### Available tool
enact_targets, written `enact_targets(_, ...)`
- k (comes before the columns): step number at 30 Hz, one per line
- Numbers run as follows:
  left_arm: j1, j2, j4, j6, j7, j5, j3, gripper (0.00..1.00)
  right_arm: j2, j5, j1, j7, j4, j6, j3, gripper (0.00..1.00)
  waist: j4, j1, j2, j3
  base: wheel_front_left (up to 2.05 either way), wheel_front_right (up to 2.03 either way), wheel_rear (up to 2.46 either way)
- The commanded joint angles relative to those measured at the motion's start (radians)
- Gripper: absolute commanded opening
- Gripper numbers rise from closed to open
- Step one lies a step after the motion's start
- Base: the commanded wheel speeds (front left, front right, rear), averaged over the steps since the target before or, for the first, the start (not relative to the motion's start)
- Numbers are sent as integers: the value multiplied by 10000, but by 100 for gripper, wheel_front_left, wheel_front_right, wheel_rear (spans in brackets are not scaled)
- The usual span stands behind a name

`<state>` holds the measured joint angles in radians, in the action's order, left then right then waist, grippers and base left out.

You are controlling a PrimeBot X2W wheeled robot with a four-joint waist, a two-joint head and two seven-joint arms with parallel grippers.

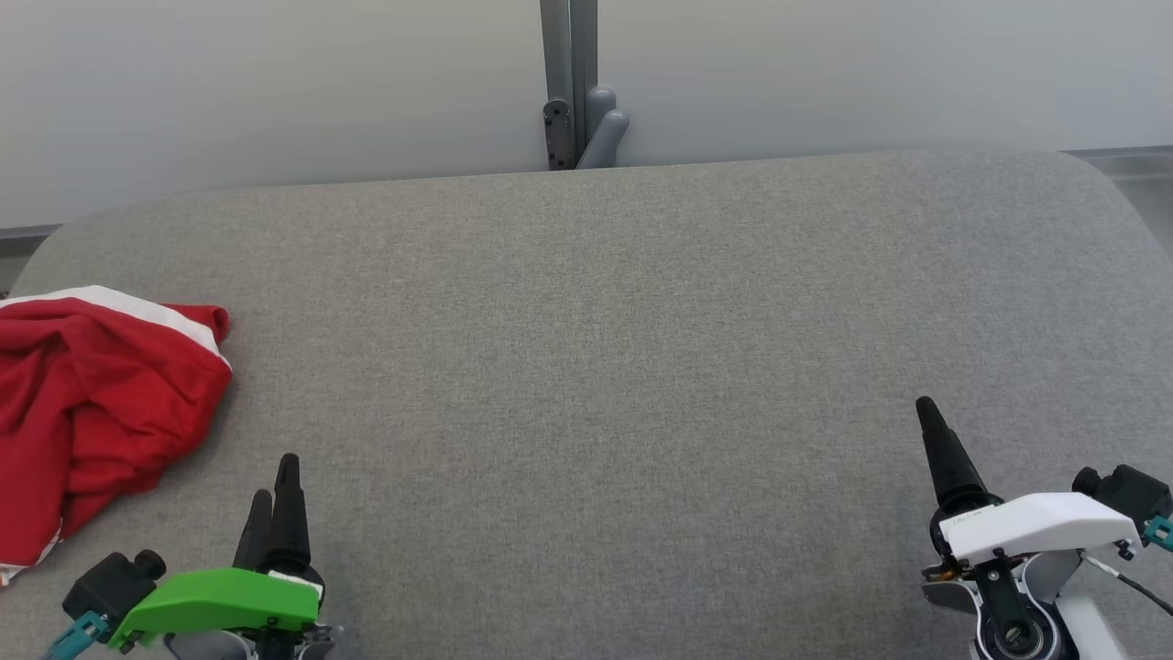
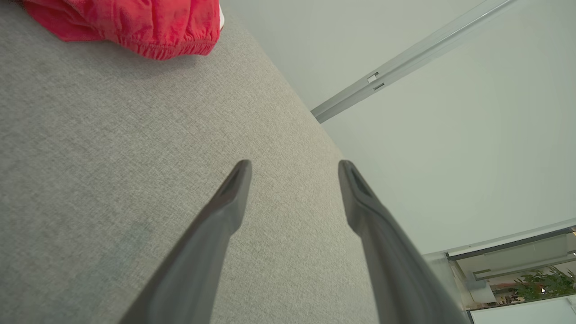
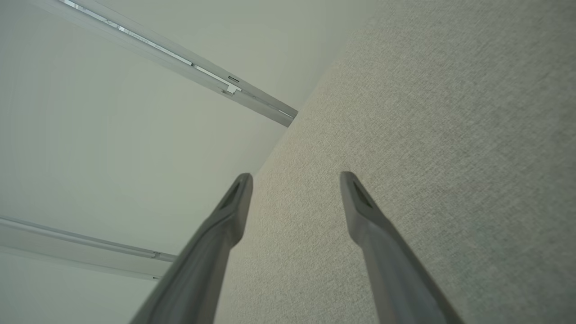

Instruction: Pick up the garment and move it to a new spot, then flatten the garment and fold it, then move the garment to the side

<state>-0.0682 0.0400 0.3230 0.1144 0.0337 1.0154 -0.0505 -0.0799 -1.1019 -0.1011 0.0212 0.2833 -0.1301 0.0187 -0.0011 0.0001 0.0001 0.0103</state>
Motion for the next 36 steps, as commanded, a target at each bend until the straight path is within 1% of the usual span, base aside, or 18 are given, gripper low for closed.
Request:
enact_targets(1, -221, 69, -104, -19, 93, -362, 36, 100, -115, 287, -273, 106, -129, -4, -40, 100, -1, -1, -1, 0, 0, 0, 0)
enact_targets(10, -248, 116, -42, -205, 407, -1857, 221, 100, -151, 1676, -336, 430, -46, -4, -187, 100, -11, -1, -1, 10, 0, 0, 0)
enact_targets(15, -243, 166, -94, -381, 565, -2613, 314, 100, -166, 2418, -372, 602, -56, -5, -214, 100, -20, -1, -1, 18, 0, 0, 0)
enact_targets(33, -268, 351, 17, -966, 1088, -4882, 680, 100, -164, 4892, -467, 1156, 187, -6, -143, 100, -40, -1, -1, 61, 0, 0, 0)
enact_targets(36, -286, 378, -2, -1005, 1164, -5207, 764, 100, -175, 5233, -451, 1237, 202, -6, -154, 100, -40, -1, -1, 65, 0, 0, 0)
